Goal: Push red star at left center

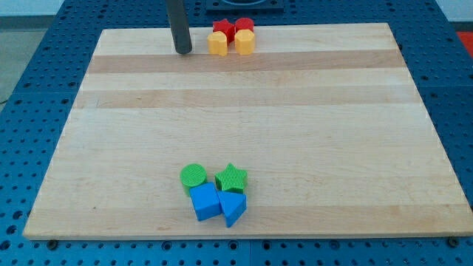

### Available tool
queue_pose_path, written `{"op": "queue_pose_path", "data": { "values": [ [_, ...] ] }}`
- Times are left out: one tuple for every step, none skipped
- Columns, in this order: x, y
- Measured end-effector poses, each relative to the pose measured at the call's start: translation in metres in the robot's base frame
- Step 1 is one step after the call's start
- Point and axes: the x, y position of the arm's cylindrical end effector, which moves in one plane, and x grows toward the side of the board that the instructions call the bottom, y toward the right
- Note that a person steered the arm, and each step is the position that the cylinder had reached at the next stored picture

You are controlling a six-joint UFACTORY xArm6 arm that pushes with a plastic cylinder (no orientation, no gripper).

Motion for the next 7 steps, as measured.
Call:
{"op": "queue_pose_path", "data": {
  "values": [
    [0.000,0.000],
    [0.000,0.000],
    [0.019,0.003],
    [0.074,0.006],
    [0.138,0.045],
    [0.185,0.121],
    [0.203,0.160]
  ]
}}
